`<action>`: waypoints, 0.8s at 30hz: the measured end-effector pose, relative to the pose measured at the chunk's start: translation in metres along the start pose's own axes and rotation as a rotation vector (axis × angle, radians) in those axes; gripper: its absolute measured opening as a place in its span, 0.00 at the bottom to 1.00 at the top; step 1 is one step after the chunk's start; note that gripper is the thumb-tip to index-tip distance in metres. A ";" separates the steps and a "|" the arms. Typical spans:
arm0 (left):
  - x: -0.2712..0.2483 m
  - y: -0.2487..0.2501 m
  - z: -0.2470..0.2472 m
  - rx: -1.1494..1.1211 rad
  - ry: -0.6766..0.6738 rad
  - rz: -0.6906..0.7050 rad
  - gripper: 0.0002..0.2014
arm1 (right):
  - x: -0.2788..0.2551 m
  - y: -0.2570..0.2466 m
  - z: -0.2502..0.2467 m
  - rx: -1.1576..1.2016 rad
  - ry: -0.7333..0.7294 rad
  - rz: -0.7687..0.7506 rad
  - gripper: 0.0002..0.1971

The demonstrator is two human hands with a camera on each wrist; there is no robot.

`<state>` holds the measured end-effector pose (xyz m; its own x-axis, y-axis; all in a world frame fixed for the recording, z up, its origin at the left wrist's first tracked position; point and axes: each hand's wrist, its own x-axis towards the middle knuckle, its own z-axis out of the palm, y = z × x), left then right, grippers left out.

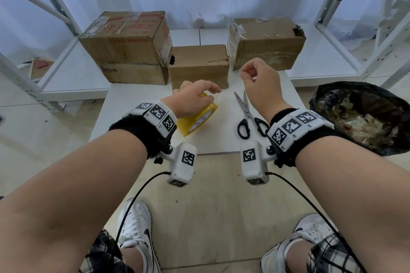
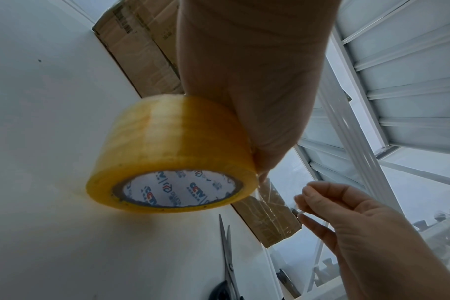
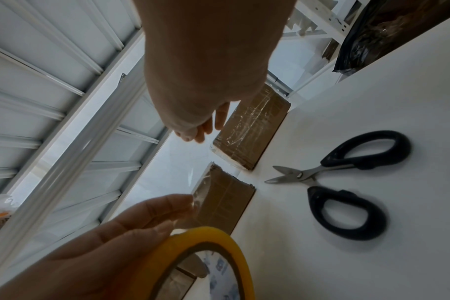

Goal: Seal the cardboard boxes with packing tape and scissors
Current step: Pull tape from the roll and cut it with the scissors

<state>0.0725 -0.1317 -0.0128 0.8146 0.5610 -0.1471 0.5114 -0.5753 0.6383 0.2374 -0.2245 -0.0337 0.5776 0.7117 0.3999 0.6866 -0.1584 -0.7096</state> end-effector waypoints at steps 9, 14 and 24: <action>0.001 -0.002 -0.006 -0.142 0.033 0.160 0.15 | 0.009 -0.007 -0.004 -0.005 -0.020 -0.040 0.03; 0.005 -0.003 -0.007 -0.237 -0.063 0.072 0.15 | 0.010 -0.006 -0.008 -0.022 -0.034 -0.037 0.03; 0.006 -0.003 -0.005 -0.290 -0.045 0.107 0.17 | 0.012 -0.011 -0.009 0.017 -0.042 -0.055 0.05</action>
<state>0.0743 -0.1238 -0.0121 0.8744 0.4755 -0.0967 0.3281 -0.4325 0.8398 0.2407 -0.2201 -0.0161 0.5198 0.7474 0.4138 0.7087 -0.1067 -0.6974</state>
